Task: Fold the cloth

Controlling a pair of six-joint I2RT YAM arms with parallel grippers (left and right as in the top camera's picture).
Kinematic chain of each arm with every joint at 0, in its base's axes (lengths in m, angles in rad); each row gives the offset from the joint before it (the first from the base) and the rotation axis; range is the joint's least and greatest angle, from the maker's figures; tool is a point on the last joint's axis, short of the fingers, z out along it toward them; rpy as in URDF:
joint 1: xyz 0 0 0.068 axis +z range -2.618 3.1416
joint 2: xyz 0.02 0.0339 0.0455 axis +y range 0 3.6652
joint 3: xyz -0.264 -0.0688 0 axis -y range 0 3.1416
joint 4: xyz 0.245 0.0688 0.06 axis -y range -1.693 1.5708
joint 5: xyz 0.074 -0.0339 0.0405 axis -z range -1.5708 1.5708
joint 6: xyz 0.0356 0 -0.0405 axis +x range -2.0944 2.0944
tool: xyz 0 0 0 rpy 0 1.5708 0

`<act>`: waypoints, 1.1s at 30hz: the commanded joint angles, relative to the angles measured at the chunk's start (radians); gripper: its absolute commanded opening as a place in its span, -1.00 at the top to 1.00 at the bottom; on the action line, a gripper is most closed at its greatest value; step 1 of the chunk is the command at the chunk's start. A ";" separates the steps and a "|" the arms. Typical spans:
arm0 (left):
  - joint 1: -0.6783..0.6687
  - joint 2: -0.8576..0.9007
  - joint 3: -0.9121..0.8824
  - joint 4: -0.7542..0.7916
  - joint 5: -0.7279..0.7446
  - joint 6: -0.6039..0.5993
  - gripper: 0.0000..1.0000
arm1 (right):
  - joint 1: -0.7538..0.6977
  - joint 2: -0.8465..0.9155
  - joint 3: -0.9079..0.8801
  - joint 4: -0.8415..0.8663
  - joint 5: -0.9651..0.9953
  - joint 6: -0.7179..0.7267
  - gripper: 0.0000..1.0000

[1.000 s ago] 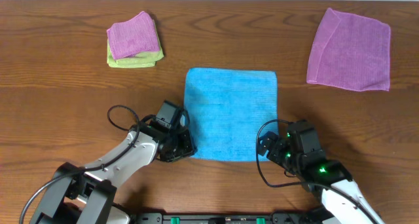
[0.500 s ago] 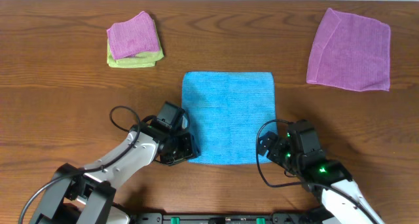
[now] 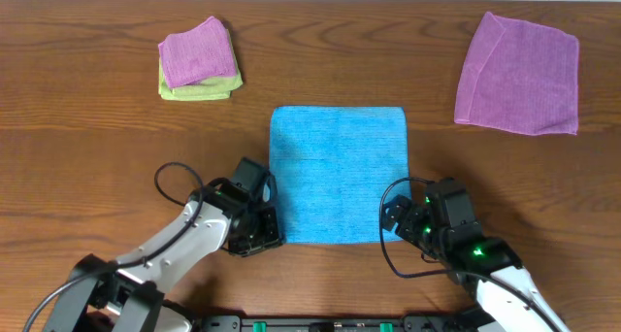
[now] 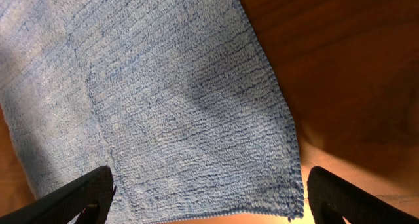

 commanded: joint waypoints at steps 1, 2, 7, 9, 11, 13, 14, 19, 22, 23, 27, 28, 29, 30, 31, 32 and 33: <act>0.002 0.012 -0.052 -0.014 -0.141 0.004 0.20 | 0.013 0.002 0.000 -0.003 0.003 -0.004 -0.89; 0.002 0.012 -0.052 -0.006 -0.152 0.004 0.20 | 0.013 0.002 0.000 -0.003 0.003 -0.004 -0.89; 0.002 0.012 -0.053 0.058 -0.179 0.004 0.13 | 0.013 0.002 0.000 -0.003 0.003 -0.004 -0.90; 0.002 0.012 -0.053 0.094 -0.180 0.004 0.13 | 0.013 0.002 0.000 -0.003 0.003 -0.004 -0.90; 0.002 0.012 -0.053 0.127 -0.179 -0.005 0.13 | 0.013 0.002 0.000 -0.003 0.003 -0.004 -0.90; 0.002 0.013 -0.053 0.132 -0.179 -0.014 0.13 | 0.013 0.002 0.000 -0.003 0.003 -0.003 -0.90; 0.002 0.014 -0.053 0.128 -0.179 -0.022 0.13 | 0.013 0.002 0.000 -0.003 0.004 -0.004 -0.90; 0.002 0.032 -0.054 0.088 -0.174 -0.031 0.13 | 0.013 0.002 0.000 -0.003 0.004 -0.004 -0.90; 0.002 0.043 -0.058 0.082 -0.174 -0.030 0.14 | 0.013 0.002 0.000 -0.003 0.008 -0.004 -0.91; 0.002 0.048 -0.060 0.083 -0.175 -0.031 0.13 | 0.013 0.002 0.000 -0.003 0.008 -0.004 -0.91; 0.001 0.068 -0.062 0.085 -0.175 -0.030 0.14 | 0.013 0.002 0.000 -0.003 0.008 -0.004 -0.91; -0.001 0.074 -0.061 0.089 -0.175 -0.030 0.17 | 0.013 0.002 0.000 -0.003 0.011 -0.003 -0.91; -0.005 0.076 -0.062 0.090 -0.175 -0.030 0.21 | 0.013 0.002 0.000 -0.003 0.012 -0.004 -0.91; -0.011 0.078 -0.062 0.090 -0.177 -0.029 0.23 | 0.013 0.002 0.000 -0.003 0.012 -0.004 -0.91; -0.018 0.079 -0.062 0.090 -0.179 -0.029 0.24 | 0.013 0.002 0.000 -0.003 0.012 -0.004 -0.92; -0.026 0.082 -0.062 0.090 -0.179 -0.029 0.23 | 0.013 0.002 0.000 -0.003 0.014 -0.004 -0.92; -0.035 0.085 -0.062 0.093 -0.179 -0.029 0.22 | 0.013 0.002 0.000 -0.003 0.015 -0.004 -0.92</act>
